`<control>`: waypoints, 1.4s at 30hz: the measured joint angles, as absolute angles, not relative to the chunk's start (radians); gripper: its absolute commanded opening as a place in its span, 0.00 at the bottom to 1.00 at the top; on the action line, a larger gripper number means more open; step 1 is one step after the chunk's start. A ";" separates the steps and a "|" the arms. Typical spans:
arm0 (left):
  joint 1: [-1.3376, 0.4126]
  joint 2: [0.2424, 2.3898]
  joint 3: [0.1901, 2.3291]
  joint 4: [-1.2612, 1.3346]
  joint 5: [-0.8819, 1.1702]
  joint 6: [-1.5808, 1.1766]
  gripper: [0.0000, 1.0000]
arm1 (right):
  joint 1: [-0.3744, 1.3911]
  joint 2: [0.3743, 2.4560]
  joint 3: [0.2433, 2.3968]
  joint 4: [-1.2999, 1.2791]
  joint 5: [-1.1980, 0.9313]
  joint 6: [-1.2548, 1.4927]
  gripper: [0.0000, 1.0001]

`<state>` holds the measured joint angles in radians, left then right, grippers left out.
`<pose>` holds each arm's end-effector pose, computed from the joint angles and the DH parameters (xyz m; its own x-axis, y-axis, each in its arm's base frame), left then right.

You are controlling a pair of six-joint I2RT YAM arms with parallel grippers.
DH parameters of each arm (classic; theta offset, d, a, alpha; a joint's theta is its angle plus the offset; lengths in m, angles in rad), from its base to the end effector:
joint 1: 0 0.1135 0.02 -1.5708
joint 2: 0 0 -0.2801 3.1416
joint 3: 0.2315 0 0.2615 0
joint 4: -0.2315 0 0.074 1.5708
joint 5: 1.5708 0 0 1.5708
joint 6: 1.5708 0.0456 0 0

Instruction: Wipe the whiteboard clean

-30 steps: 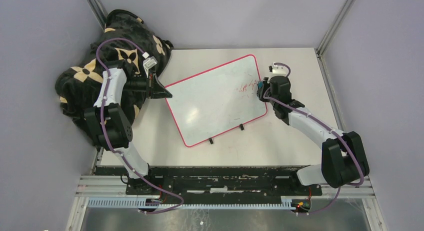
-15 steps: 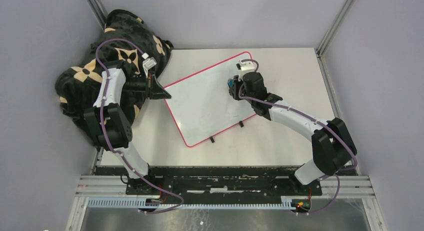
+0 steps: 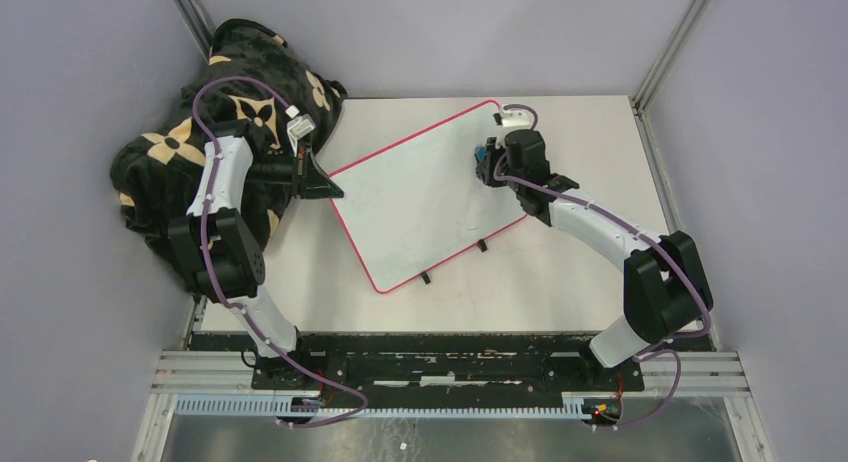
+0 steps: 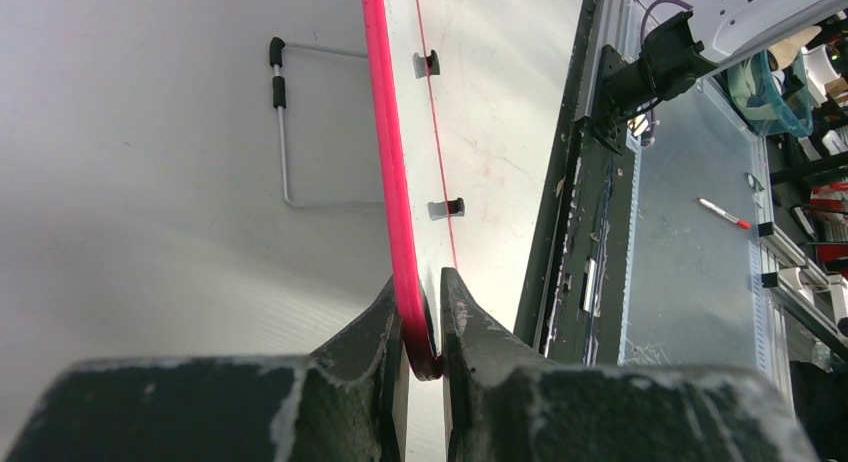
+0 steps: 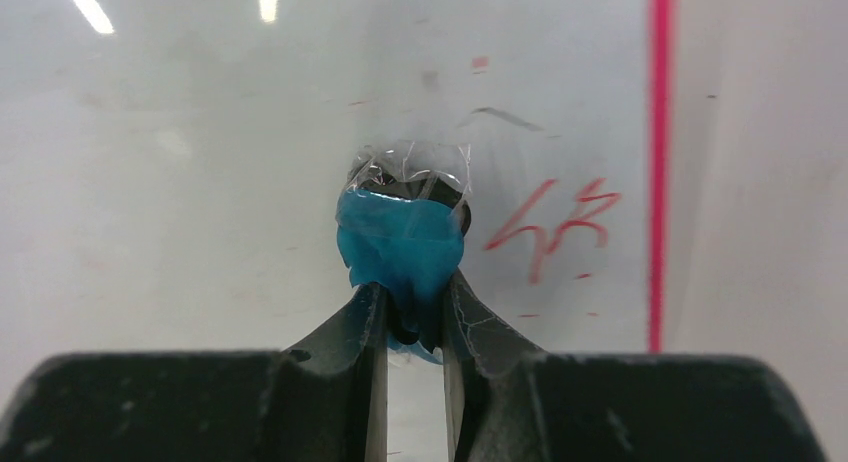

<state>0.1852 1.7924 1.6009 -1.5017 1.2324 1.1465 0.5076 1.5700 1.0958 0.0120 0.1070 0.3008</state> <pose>0.3342 0.0189 0.3087 -0.5605 0.2028 -0.8030 0.8173 0.2921 -0.4967 0.3348 0.1807 0.2775 -0.4906 0.0642 -0.8690 -0.2663 0.9385 0.2197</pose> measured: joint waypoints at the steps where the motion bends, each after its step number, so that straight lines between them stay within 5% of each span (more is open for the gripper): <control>1: 0.185 1.792 1.601 -1.503 1.232 1.146 0.03 | 0.479 1.570 1.096 0.012 0.108 0.300 0.01; 12: 0.184 1.792 1.601 -1.513 1.233 1.147 0.03 | 0.368 1.578 1.093 0.020 0.114 0.294 0.01; 28: 0.186 1.792 1.601 -1.512 1.231 1.147 0.03 | 0.572 1.605 1.177 -0.014 0.109 0.276 0.01; 42: 0.183 1.792 1.599 -1.513 1.232 1.146 0.03 | 0.392 1.637 1.210 -0.031 0.044 0.279 0.01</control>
<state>0.1825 1.7920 1.5993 -1.5131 1.2324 1.1461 0.3916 1.6371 1.2098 -0.0311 0.0444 0.2794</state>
